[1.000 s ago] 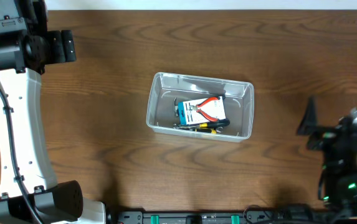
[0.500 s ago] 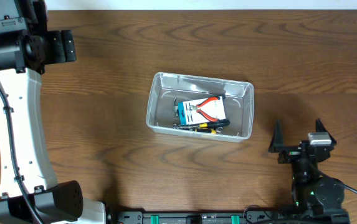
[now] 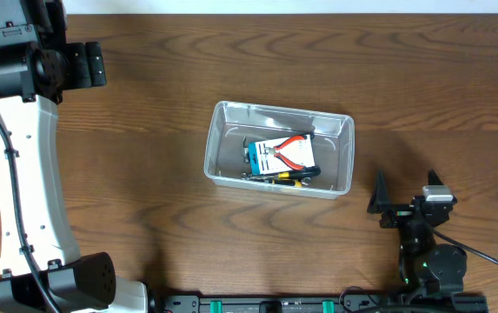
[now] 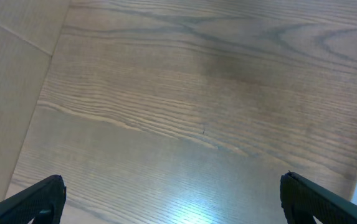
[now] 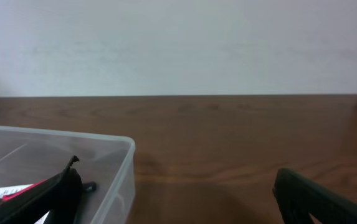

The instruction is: Pack container

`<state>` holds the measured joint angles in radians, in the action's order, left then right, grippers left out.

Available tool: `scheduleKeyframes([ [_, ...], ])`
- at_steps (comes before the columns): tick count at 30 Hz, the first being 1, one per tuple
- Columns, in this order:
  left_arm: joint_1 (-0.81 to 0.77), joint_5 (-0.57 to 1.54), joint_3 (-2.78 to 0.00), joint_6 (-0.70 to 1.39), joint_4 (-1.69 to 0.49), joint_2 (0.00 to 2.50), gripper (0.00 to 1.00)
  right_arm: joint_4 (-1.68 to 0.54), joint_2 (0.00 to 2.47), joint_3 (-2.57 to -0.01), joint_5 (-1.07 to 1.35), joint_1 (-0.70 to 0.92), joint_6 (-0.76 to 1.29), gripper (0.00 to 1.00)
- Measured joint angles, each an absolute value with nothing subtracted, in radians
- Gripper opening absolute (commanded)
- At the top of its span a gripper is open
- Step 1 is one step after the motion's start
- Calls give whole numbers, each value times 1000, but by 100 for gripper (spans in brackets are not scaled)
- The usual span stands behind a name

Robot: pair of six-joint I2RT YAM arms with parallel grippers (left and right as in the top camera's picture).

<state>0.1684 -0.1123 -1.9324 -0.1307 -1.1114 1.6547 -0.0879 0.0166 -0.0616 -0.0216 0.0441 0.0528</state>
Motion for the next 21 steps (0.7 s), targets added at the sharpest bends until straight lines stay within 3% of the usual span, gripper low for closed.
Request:
scheduleKeyframes([
  [21, 168, -112, -1932, -131, -1111, 1655, 98, -73, 16, -11, -22, 44, 126, 99],
])
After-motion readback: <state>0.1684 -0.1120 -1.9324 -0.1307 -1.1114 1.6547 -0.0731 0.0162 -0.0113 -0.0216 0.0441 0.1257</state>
